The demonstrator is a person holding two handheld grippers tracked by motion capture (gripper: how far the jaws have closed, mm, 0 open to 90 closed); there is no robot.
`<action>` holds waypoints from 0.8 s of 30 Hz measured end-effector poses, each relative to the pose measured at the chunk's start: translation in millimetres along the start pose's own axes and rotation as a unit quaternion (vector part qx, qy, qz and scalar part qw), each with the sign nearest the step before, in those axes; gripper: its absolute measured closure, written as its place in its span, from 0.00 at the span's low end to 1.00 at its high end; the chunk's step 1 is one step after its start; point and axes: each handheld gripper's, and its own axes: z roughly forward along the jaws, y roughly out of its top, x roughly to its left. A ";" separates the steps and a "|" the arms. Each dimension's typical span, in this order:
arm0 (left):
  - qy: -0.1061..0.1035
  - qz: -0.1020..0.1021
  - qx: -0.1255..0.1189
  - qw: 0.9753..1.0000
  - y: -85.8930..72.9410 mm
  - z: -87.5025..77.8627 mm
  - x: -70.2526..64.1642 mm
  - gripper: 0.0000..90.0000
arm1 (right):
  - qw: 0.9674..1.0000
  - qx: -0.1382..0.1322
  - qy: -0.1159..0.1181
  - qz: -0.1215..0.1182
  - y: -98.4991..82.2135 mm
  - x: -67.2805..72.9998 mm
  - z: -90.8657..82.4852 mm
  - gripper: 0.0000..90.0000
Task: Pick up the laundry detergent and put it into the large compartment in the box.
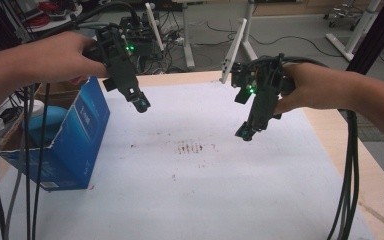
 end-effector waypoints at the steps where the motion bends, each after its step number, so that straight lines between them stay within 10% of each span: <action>1: 0.002 0.001 0.002 1.000 1.0 2.9 -0.2 0.02 | 1.000 0.000 0.000 -0.001 -0.3 0.5 0.3 0.03; 24: -0.012 0.018 0.014 1.000 13.0 37.9 -8.6 0.02 | 1.000 0.000 0.003 -0.004 -5.8 -0.1 1.2 0.03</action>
